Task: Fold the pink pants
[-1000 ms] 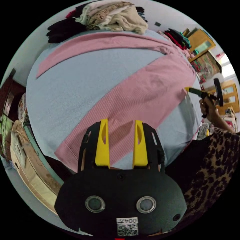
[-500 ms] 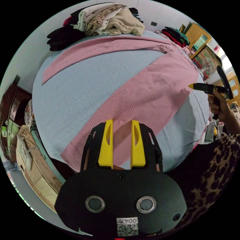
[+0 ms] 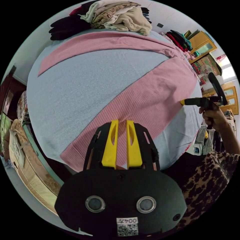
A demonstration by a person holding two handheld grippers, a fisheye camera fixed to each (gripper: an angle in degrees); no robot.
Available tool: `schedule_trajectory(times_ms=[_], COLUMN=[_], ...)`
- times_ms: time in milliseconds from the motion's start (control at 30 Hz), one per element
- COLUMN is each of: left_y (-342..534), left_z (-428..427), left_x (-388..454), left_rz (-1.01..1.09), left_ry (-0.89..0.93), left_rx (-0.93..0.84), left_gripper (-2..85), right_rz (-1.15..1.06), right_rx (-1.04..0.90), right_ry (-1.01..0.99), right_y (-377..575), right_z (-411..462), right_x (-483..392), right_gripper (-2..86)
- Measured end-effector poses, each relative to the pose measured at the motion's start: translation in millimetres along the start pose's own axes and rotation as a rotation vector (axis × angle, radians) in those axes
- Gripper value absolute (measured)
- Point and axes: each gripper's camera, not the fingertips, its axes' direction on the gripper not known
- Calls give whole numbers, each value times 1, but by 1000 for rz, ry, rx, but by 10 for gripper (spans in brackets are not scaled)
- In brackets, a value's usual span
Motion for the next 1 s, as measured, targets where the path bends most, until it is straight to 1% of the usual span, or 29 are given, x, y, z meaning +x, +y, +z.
schedule_trajectory(times_ms=[167, 233, 367, 467, 600, 667, 800, 900, 1000], left_y=[1, 1, -2, -3, 0, 1, 8, 13, 18], left_z=[-15, -21, -36, -47, -61, -71, -105, -127, -147], left_x=[-8, -13, -32, -48, -72, -77, -72, -71, -79], left_rz=[26, 32, 7, -17, -107, -153, -144, -131, -164], left_ry=[0, 14, 88, 169, 320, 345, 288, 245, 256], left_rx=[27, 36, 40, 37, 47, 40, 35, 22, 12], left_gripper=[15, 15, 21, 32, 66, 77, 91, 96, 95], right_rz=[-77, -71, -66, -46, -103, -116, -128, -133, -148], right_rx=[2, 1, -7, -8, -23, -30, -24, 16, 68], right_ry=[135, 181, 248, 245, 227, 200, 147, 147, 132], right_y=[4, 5, 6, 8, 10, 11, 14, 21, 31], right_z=[37, 50, 79, 96, 118, 126, 144, 156, 167], right_x=[-8, -10, -9, -2, 11, 19, 36, 44, 54], right_gripper=[-7, -7, -7, -7, -7, -7, -7, -8, -8])
